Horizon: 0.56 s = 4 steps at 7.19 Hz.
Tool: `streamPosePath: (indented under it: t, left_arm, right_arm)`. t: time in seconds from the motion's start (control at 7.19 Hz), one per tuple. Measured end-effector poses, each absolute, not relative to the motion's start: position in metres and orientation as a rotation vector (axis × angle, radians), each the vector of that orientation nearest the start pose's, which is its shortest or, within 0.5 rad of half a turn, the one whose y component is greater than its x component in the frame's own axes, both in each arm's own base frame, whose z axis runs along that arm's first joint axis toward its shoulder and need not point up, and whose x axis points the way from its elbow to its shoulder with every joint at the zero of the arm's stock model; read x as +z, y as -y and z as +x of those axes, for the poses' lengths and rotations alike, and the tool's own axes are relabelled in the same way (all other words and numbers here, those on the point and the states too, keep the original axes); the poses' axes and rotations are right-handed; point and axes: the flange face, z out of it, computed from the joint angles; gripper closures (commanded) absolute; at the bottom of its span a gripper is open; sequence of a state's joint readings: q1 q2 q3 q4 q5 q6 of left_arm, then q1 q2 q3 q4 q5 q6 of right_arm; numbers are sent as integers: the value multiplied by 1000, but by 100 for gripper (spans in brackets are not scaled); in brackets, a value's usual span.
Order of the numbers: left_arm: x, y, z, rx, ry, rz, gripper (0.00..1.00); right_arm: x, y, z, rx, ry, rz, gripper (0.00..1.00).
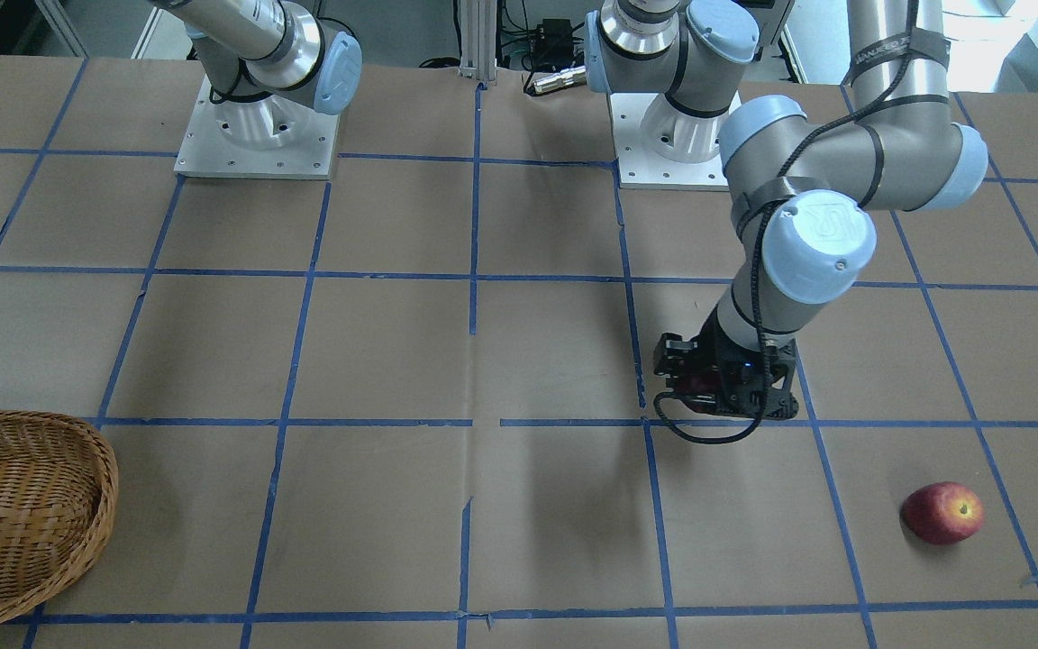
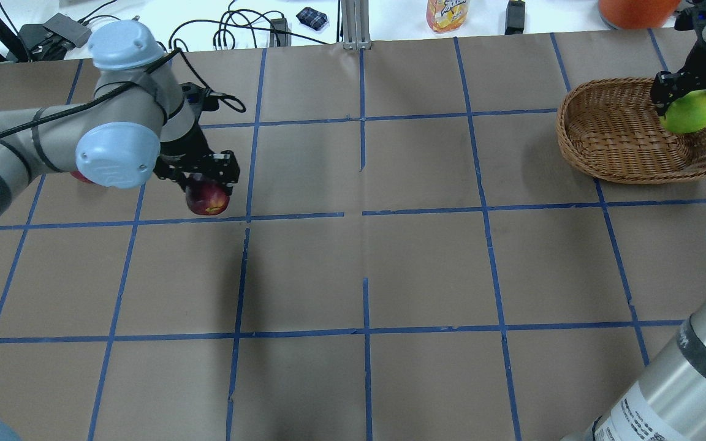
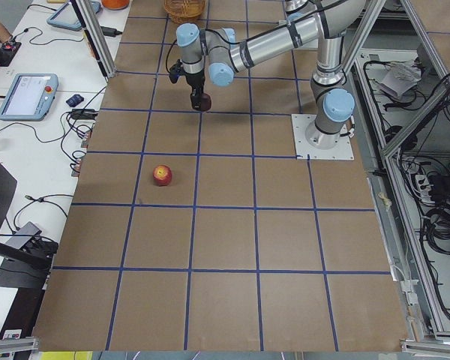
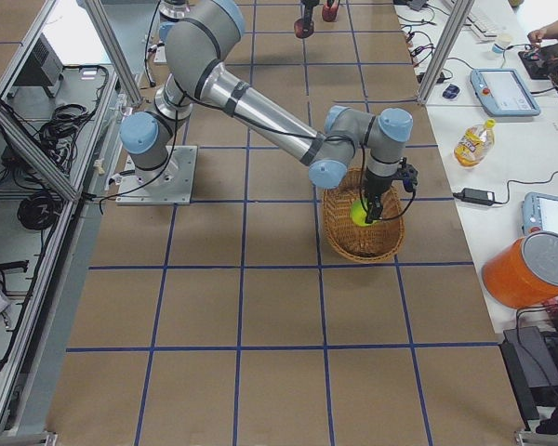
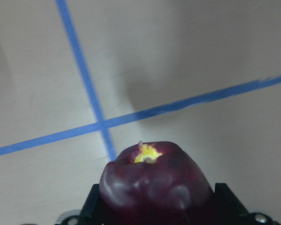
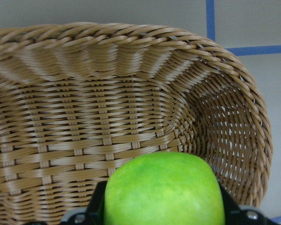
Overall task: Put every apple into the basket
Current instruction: 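Carry the dark apple to the table center with the left gripper and release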
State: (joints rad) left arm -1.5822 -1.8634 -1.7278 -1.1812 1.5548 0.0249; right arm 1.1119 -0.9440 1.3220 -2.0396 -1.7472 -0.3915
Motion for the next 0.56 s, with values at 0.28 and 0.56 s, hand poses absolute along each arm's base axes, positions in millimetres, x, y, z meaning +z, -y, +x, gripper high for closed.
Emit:
streamPosePath:
  t: [0.28,0.56]
  left_arm:
    - [287,570,-226,120,-3289,-134,88]
    - [255,567,-290,80,-3326,-149,86]
  right_arm:
    - [253,705,-225,-14,-3341,118,96]
    - [239,710,-228,-34,-3349,116,94]
